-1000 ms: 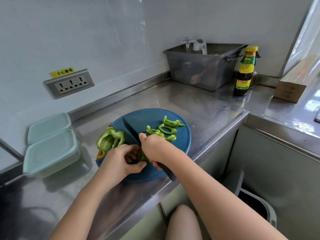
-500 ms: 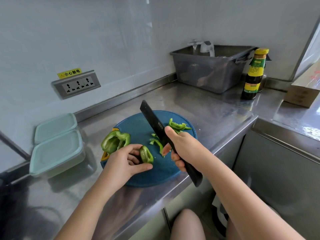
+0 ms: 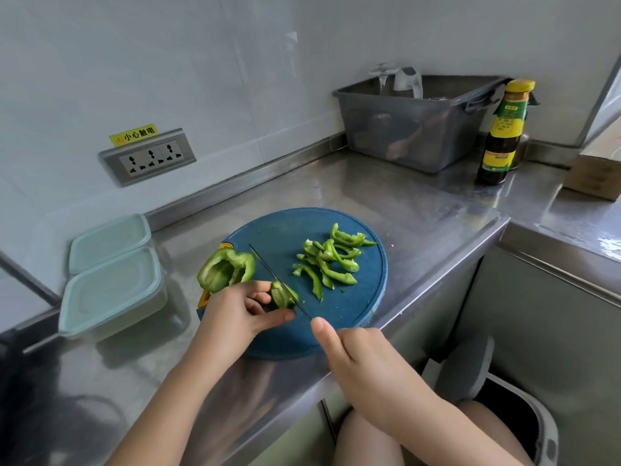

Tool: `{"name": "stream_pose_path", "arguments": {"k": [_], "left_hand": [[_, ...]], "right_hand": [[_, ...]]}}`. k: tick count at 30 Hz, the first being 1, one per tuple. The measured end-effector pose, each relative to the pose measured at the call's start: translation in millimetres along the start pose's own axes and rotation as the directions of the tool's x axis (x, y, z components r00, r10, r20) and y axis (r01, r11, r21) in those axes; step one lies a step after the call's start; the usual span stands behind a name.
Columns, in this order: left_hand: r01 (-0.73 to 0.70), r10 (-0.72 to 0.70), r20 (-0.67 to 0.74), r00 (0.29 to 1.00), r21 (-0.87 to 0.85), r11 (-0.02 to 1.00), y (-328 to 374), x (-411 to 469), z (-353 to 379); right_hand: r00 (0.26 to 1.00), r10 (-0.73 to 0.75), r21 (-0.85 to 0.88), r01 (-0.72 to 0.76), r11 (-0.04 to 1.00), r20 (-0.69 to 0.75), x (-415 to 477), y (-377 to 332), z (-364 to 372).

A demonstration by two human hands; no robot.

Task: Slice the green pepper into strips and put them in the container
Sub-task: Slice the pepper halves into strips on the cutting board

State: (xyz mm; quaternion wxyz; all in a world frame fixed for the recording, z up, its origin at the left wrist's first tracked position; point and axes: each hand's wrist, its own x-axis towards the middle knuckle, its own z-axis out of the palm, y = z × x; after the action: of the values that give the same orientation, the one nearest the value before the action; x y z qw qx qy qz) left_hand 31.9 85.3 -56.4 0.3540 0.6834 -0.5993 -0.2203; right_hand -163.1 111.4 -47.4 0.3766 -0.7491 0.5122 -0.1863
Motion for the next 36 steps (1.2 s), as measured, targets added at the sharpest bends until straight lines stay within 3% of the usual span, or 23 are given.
{"name": "stream_pose_path", "arguments": {"k": [7, 17, 36], "left_hand": [[0.073, -0.072, 0.014, 0.997, -0.177, 0.981, -2.9, 3.8, 5.5], [0.079, -0.075, 0.023, 0.997, -0.221, 0.972, 0.5, 3.9, 7.6], [0.051, -0.050, 0.011, 0.999, -0.114, 0.992, 2.6, 3.6, 9.9]], "right_hand": [[1.000, -0.025, -0.139, 0.027, 0.990, 0.019, -4.2, -7.9, -1.3], [0.999, -0.042, -0.158, 0.046, 0.986, 0.028, -5.1, -8.7, -1.6], [0.997, -0.070, -0.152, 0.071, 0.986, 0.010, -3.7, -9.5, -0.8]]}}
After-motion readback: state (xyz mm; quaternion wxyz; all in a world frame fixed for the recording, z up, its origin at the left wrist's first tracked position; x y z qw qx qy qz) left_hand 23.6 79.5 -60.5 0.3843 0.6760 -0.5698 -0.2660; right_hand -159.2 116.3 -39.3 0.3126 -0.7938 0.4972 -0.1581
